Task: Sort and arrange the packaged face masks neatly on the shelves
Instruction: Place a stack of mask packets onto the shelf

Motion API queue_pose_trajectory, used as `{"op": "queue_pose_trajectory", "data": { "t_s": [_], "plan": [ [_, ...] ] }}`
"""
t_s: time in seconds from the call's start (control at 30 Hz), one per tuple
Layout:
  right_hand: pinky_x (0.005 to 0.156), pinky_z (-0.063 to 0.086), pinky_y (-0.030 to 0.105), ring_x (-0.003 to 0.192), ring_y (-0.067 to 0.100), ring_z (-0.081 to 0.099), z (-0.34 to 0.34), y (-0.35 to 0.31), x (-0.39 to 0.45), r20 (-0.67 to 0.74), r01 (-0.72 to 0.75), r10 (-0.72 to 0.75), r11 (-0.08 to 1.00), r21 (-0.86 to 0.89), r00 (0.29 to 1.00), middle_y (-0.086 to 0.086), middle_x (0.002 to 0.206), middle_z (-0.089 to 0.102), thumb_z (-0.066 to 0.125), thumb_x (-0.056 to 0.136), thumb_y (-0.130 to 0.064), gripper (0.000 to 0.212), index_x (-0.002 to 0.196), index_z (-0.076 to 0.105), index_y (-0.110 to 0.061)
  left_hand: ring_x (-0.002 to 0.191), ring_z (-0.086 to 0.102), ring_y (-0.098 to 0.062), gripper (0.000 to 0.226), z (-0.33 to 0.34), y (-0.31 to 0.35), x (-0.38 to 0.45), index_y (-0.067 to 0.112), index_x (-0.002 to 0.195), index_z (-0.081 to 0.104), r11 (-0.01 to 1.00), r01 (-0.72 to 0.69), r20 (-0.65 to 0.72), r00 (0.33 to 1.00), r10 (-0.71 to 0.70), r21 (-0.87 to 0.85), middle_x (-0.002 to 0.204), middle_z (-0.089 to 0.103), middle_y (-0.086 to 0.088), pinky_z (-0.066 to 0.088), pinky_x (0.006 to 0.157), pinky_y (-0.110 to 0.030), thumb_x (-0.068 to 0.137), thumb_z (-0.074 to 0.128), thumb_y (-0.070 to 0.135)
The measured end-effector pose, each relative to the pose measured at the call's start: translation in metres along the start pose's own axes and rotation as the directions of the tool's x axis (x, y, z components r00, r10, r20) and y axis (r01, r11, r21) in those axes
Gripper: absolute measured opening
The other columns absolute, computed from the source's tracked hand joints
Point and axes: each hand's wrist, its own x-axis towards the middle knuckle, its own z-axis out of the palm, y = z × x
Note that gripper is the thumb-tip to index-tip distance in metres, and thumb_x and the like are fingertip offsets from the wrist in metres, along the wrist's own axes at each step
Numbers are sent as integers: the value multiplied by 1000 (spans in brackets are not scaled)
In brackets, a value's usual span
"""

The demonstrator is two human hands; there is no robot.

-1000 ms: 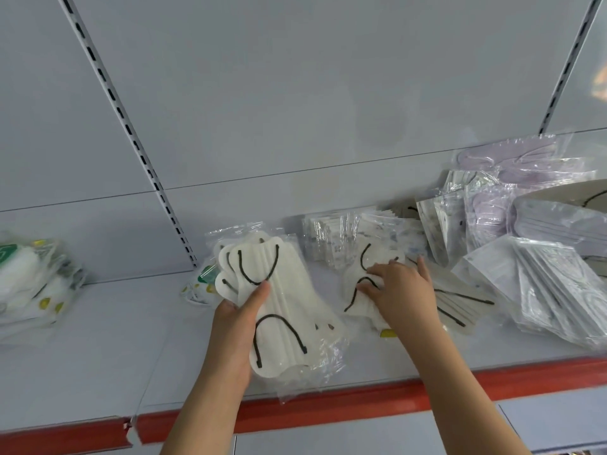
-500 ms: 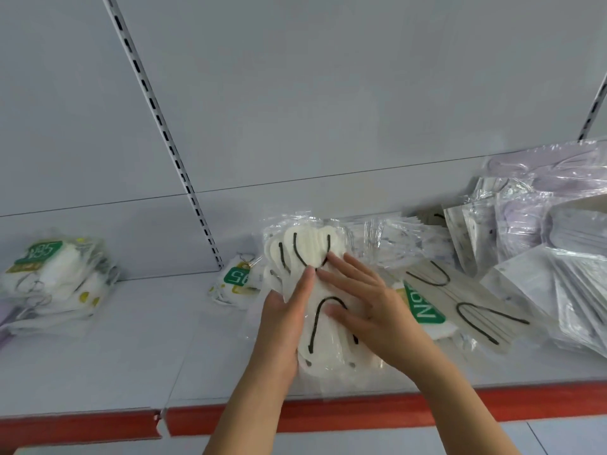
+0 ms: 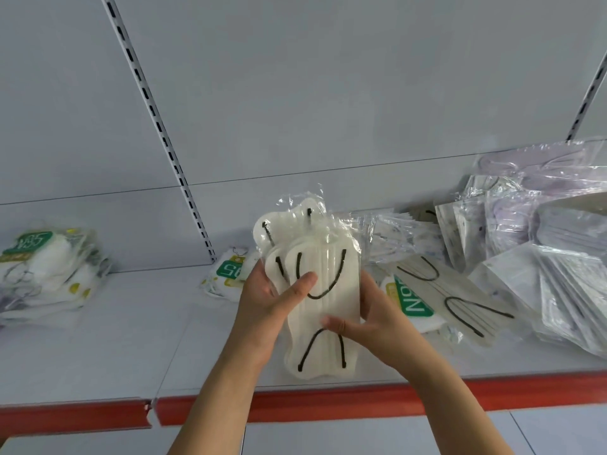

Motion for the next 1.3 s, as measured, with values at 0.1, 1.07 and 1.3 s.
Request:
{"op": "queue_pose_trajectory", "data": {
  "t_s": [0.1,1.07,1.3],
  "plan": [
    [82,57,24,101,6,69,4,-8,0,-84,68,-71,997,-36,994,-16,109,71,81,81,-22,45,117,58,-36,106,73,-22,35,2,-2,-1,28,104,77,997,-39,7,999,40,-65,106,78,-5,60,89,-37,69,81,26],
    [71,46,32,80,3,67,249,-78,70,272,-238,201,965,108,941,-13,99,70,83,76,-21,56,121,57,-41,118,69,-25,50,-234,59,-70,15,135,62,918,-13,-610,751,-254,-397,125,72,-9,51,105,-47,87,71,27],
    [71,44,13,70,-14,61,399,-94,116,448,-107,126,992,-67,885,-32,78,69,82,80,-18,28,90,64,-38,113,70,-32,35,-404,85,-110,18,127,65,931,-64,-743,623,-244,-359,117,75,-11,50,106,-54,93,67,9]
  ]
}}
